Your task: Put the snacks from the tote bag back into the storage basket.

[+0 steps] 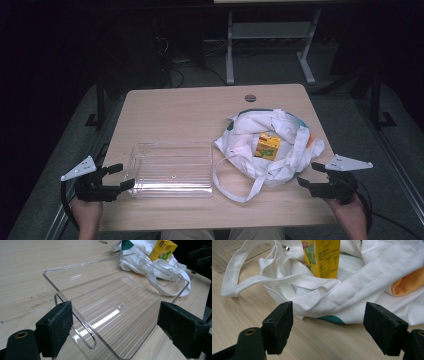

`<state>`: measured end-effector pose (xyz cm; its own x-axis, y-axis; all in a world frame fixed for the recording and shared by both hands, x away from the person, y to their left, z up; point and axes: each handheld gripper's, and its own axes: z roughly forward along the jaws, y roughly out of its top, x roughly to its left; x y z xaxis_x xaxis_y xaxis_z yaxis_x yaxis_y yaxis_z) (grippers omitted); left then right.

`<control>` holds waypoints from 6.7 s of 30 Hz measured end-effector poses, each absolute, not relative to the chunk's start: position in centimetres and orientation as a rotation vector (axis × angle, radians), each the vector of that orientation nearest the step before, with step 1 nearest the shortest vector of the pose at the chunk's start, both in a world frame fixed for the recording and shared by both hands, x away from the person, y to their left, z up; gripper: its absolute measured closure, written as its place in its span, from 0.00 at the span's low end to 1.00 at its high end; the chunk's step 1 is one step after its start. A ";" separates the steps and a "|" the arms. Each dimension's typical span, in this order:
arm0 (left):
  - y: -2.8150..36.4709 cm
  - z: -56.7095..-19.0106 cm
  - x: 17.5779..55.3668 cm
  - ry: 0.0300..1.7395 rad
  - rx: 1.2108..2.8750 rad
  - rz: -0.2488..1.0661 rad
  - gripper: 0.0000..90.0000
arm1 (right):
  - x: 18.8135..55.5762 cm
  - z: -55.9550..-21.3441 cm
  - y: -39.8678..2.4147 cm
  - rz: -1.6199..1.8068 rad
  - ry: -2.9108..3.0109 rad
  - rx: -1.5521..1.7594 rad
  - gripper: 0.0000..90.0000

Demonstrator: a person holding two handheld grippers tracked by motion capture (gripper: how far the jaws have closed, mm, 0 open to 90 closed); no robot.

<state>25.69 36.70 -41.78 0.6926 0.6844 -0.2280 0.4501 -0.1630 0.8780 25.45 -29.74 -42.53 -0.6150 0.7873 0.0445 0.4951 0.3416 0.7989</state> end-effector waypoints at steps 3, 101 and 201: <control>36.7 -41.8 25.7 0.902 1.802 0.266 0.14 | 25.5 -42.6 -29.6 1.153 2.268 1.131 0.26; 37.3 -41.7 25.5 0.910 1.776 0.268 0.14 | 36.5 -35.9 -21.2 0.789 2.652 0.807 0.17; 37.5 -41.6 25.5 0.908 1.750 0.262 0.14 | 39.1 -33.8 -18.5 0.624 2.767 0.666 0.56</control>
<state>25.49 37.46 -41.65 0.6825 0.6851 -0.2546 0.4448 -0.1129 0.8885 39.14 -18.52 -33.81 -0.8709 0.4772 -0.1180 0.3803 0.8062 0.4531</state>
